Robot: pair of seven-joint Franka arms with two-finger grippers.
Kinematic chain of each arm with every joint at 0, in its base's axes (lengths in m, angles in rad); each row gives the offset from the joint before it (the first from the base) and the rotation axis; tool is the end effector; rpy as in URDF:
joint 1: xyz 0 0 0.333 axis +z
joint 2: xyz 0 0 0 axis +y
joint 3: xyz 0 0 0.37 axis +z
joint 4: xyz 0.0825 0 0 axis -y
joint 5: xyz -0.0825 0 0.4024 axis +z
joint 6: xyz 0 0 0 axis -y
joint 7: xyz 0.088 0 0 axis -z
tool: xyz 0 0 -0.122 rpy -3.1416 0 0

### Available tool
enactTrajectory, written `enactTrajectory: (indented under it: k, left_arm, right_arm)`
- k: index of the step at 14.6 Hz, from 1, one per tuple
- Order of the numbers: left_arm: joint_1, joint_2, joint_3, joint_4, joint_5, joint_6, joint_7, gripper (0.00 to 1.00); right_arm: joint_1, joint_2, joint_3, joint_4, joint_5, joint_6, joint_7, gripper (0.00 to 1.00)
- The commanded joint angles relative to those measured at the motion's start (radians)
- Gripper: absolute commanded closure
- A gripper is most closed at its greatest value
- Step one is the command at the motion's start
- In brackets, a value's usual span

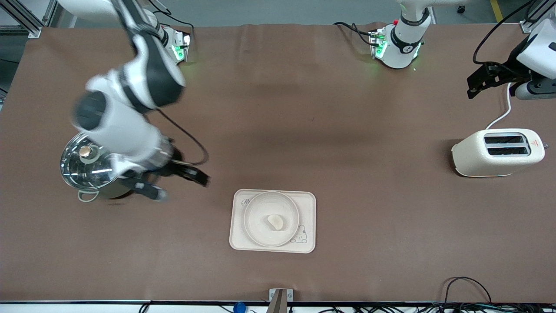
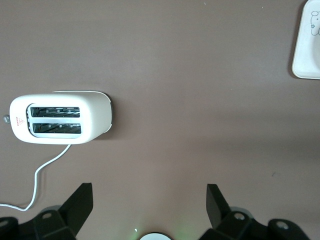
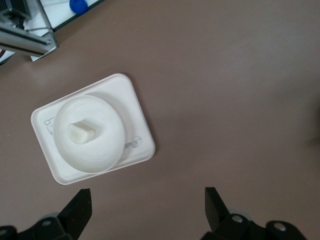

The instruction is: Place bun in plate and plate on tray

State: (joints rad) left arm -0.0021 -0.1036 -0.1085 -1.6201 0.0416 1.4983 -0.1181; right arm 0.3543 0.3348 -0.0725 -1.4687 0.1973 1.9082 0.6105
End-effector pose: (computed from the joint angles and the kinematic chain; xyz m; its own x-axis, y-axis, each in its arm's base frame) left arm 0.5241 -0.0566 0.6900 0.9999 0.0111 -0.0124 0.0105 -0.9985 -0.0545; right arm 0.6756 0.2211 0.5324 0.9294 -0.3687 -0.0135 -0.3642 -0.9107 -0.1948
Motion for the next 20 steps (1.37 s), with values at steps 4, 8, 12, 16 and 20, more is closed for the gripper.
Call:
enactTrajectory:
  k: [4, 8, 12, 16, 20]
  left_arm:
    - [-0.001, -0.008, 0.007, -0.007, -0.012, 0.008, 0.018, 0.0]
    - [-0.001, -0.008, 0.007, -0.006, -0.012, 0.008, 0.018, 0.0]
    - [-0.001, -0.008, 0.007, -0.007, -0.012, 0.008, 0.018, 0.0]
    - [0.001, -0.018, 0.009, -0.006, -0.012, 0.005, 0.018, 0.0]
    - [0.001, -0.019, 0.009, -0.006, -0.013, 0.005, 0.018, 0.0]
  right_arm:
    - [-0.349, -0.187, 0.022, -0.056, -0.068, -0.262, -0.443, 0.0]
    - [-0.417, -0.33, 0.023, -0.097, -0.24, -0.359, -0.6, 0.0]
    - [-0.43, -0.416, 0.007, -0.099, -0.268, -0.383, -0.706, 0.0]
    - [-0.413, -0.419, 0.01, -0.093, -0.259, -0.417, -0.693, 0.0]
    - [-0.399, -0.416, 0.01, -0.091, -0.259, -0.419, -0.695, 0.0]
